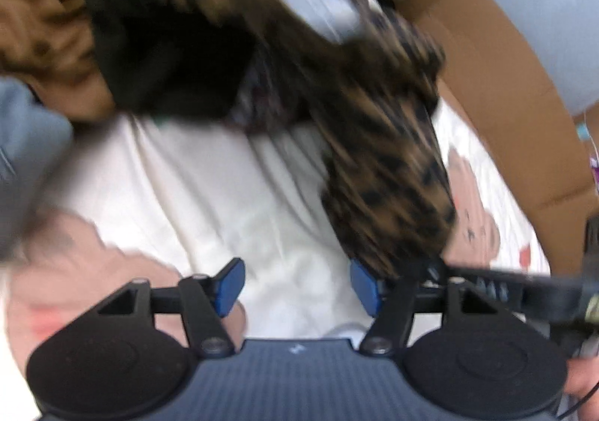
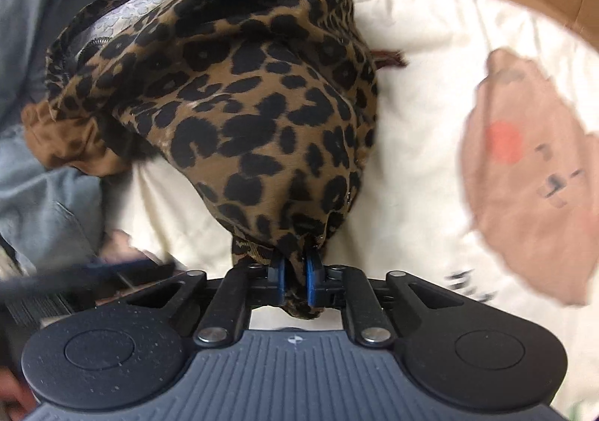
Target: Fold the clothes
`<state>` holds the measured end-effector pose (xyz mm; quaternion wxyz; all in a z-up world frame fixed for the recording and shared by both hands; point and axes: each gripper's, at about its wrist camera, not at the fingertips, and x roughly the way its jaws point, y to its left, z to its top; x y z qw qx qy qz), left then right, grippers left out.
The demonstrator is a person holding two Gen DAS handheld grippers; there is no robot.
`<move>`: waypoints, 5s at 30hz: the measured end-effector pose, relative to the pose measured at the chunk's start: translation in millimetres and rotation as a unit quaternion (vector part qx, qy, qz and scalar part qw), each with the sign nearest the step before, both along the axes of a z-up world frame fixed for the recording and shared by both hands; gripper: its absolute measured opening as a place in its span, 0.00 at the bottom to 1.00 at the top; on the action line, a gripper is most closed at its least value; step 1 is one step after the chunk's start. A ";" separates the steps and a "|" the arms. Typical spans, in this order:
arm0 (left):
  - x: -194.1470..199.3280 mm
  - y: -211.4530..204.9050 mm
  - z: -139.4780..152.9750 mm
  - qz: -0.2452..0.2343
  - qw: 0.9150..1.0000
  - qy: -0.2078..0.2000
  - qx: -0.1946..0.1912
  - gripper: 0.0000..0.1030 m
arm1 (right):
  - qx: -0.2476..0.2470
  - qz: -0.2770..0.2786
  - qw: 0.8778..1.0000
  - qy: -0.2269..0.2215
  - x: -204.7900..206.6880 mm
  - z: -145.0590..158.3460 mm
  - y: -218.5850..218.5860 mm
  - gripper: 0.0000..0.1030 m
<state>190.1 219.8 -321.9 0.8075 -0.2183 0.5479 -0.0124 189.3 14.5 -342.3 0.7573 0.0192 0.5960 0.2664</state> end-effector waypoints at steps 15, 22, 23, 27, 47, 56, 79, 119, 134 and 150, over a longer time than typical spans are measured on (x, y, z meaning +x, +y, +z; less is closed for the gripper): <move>43.2 26.1 83.5 0.049 0.994 -0.079 0.053 0.74 | -0.113 0.080 0.988 -0.065 28.1 25.9 -61.4 0.01; 52.0 16.5 97.6 0.029 0.992 -0.105 0.059 0.74 | -0.154 0.080 0.980 -0.102 39.6 41.0 -98.5 0.01; 55.7 12.4 97.2 0.024 0.992 -0.106 0.059 0.74 | -0.156 0.082 0.979 -0.106 39.0 42.1 -101.4 0.01; 65.4 -6.3 96.5 0.001 0.992 -0.111 0.059 0.74 | -0.160 0.086 0.977 -0.113 34.7 45.5 -111.8 0.01; 125.9 -56.5 54.9 -0.044 0.995 -0.086 0.019 0.70 | -0.055 0.017 0.993 -0.100 2.6 52.2 -142.5 0.42; 163.2 -77.3 14.7 -0.027 0.998 -0.047 -0.007 0.69 | -0.059 0.011 0.994 -0.094 4.3 23.0 -140.4 0.42; 178.7 -60.2 -25.1 0.081 0.992 -0.008 -0.101 0.08 | -0.063 0.011 0.992 -0.109 0.4 18.1 -128.6 0.14; 6.7 13.6 150.7 0.077 0.991 -0.061 -0.090 0.06 | -0.168 -0.075 0.962 -0.201 19.7 73.6 -217.3 0.19; -15.4 -29.0 177.9 0.026 0.995 -0.061 -0.074 0.06 | -0.087 -0.083 0.972 -0.203 -21.4 116.6 -220.1 0.34; -27.5 -95.7 186.9 -0.049 0.996 -0.054 -0.044 0.06 | 0.021 -0.057 0.983 -0.175 -65.7 145.9 -223.6 0.40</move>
